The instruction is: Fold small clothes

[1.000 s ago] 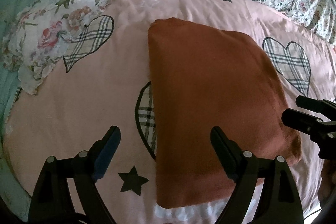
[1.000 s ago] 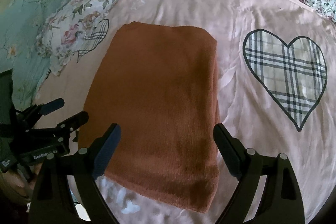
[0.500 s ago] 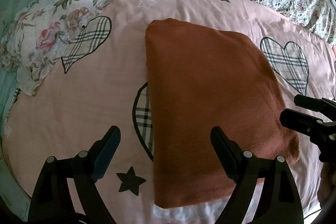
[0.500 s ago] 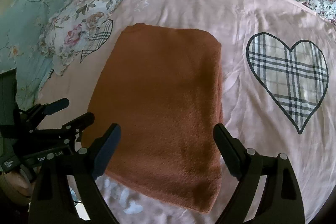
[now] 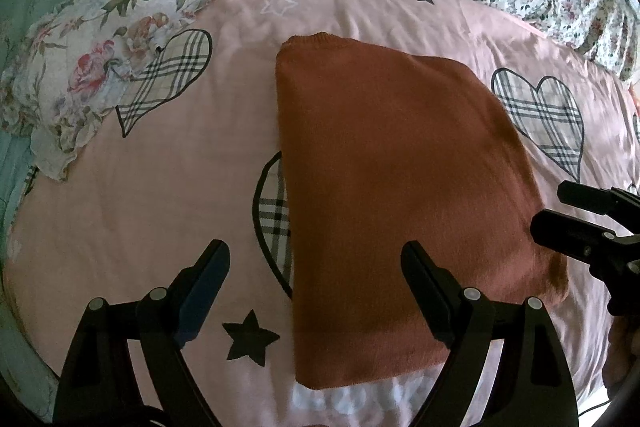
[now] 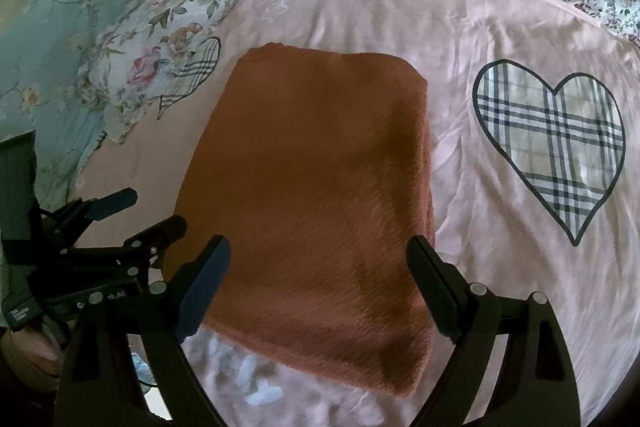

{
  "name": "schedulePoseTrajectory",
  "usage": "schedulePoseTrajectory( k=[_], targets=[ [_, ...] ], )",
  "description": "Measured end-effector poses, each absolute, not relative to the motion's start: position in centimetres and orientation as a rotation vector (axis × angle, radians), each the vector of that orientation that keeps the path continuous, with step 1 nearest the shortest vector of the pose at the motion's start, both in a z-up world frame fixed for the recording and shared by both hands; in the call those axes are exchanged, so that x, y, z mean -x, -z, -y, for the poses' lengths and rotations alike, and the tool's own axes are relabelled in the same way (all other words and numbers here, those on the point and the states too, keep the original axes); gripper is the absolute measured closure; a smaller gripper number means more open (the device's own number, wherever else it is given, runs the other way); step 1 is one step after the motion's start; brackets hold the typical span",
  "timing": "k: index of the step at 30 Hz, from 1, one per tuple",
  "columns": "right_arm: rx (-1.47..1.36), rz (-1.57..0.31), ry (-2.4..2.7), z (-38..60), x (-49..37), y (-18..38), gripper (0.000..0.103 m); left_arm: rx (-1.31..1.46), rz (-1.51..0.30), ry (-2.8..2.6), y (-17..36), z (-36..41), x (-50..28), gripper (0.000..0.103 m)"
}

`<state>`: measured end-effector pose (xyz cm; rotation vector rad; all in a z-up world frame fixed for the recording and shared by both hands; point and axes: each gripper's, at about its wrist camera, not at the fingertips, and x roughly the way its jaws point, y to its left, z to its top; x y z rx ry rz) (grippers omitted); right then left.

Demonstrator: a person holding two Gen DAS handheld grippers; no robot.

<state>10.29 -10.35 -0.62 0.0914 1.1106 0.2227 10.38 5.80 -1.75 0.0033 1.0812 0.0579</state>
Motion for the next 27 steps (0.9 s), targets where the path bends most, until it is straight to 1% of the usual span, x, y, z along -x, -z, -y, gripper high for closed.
schedulePoseTrajectory(
  k=[27],
  targets=[
    [-0.092,-1.108,-0.223,10.2,-9.28,0.46,0.013,-0.016,-1.07,-0.025,1.42,-5.8,-9.65,0.015]
  ],
)
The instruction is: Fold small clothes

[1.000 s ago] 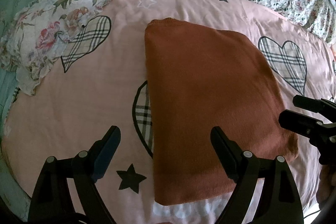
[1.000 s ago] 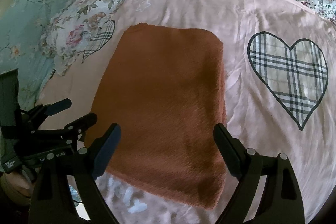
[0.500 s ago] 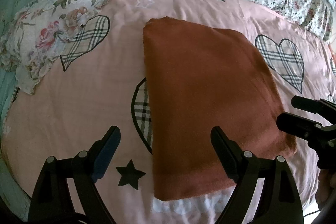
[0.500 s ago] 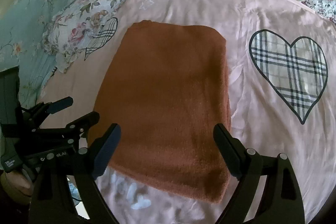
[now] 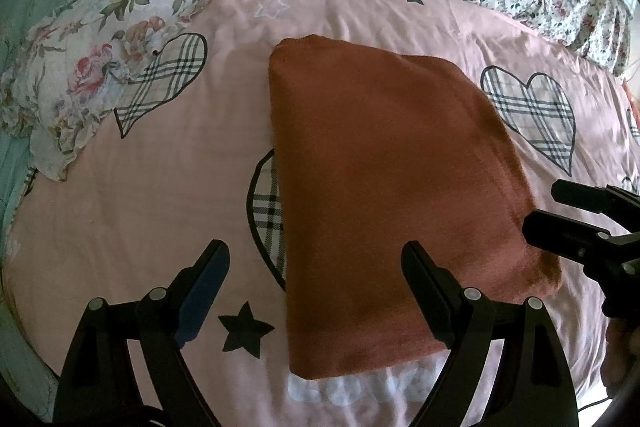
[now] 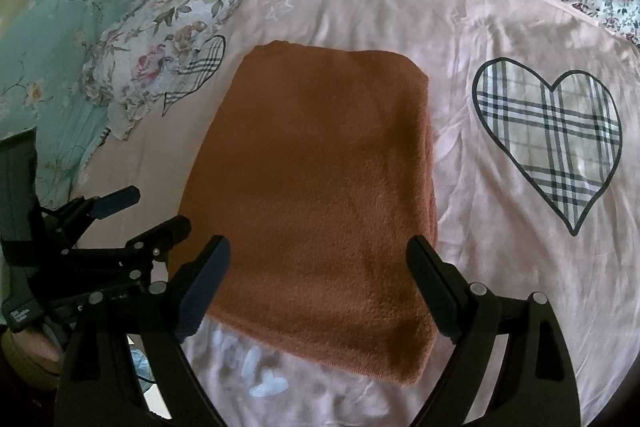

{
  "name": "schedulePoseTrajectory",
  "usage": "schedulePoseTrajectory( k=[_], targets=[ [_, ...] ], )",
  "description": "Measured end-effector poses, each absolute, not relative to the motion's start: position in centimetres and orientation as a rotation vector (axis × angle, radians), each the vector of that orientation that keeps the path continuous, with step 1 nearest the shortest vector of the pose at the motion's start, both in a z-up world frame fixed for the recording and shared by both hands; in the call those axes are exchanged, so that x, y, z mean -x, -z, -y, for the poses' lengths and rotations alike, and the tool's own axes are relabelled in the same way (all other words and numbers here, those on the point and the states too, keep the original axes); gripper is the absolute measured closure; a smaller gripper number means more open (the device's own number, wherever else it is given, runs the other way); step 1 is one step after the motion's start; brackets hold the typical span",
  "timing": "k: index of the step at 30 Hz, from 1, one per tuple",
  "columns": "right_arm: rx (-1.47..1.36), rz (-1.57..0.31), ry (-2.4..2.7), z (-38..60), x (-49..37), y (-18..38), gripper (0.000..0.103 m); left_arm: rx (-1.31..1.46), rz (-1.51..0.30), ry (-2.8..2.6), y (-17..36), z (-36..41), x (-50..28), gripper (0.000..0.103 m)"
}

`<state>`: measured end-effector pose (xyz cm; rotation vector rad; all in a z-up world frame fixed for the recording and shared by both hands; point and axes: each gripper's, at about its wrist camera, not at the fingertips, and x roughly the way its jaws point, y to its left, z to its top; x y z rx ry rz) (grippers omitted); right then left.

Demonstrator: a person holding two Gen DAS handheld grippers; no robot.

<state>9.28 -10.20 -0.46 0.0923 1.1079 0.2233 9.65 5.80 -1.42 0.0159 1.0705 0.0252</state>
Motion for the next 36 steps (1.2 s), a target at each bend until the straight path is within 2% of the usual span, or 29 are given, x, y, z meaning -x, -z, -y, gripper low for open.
schedulePoseTrajectory(
  k=[36],
  targets=[
    [-0.113,-1.092,-0.191,10.5,-11.3,1.5,0.013,-0.029,-1.068,-0.049,2.4,-7.3,-12.0,0.015]
  ],
)
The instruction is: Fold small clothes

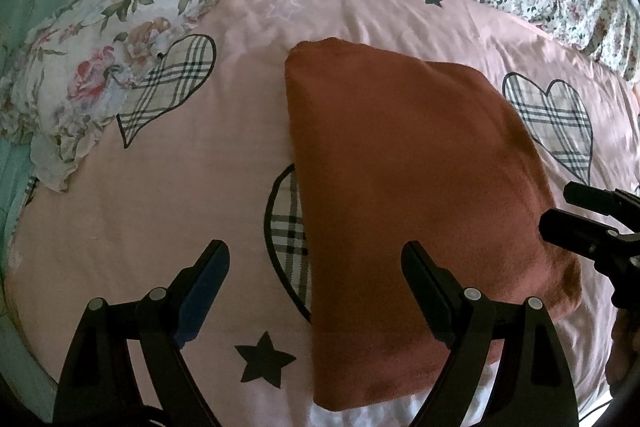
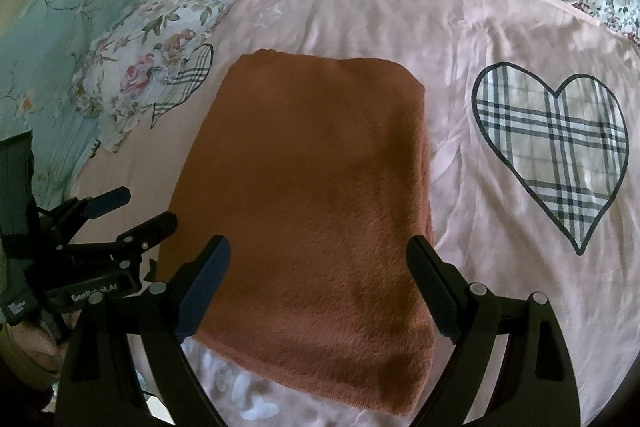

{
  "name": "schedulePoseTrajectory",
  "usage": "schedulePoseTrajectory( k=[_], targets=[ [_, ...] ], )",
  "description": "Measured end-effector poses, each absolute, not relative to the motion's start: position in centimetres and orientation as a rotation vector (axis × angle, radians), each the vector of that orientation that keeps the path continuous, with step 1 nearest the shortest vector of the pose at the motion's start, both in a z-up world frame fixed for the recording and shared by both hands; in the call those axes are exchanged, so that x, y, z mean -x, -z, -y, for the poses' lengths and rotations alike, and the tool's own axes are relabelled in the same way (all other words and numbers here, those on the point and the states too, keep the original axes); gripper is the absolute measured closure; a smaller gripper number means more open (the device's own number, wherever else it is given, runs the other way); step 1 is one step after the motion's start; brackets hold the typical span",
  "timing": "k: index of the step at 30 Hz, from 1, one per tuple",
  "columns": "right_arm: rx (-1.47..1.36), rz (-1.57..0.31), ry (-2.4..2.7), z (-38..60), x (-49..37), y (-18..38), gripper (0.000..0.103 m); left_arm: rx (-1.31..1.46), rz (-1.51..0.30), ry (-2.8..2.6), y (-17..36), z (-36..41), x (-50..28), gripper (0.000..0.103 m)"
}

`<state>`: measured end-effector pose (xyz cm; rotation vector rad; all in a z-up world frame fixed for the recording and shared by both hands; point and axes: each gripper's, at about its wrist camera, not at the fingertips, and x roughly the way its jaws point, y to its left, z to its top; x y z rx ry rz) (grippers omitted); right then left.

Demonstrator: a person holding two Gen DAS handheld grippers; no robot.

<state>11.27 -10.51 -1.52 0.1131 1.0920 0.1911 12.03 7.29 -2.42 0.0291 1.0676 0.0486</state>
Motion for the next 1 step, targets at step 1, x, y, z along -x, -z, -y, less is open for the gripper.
schedulePoseTrajectory(
  k=[1],
  targets=[
    [-0.116,-1.094,-0.19,10.57,-11.26,1.66,0.013,-0.028,-1.071,-0.05,2.54,-7.26,-12.0,0.015]
  ],
)
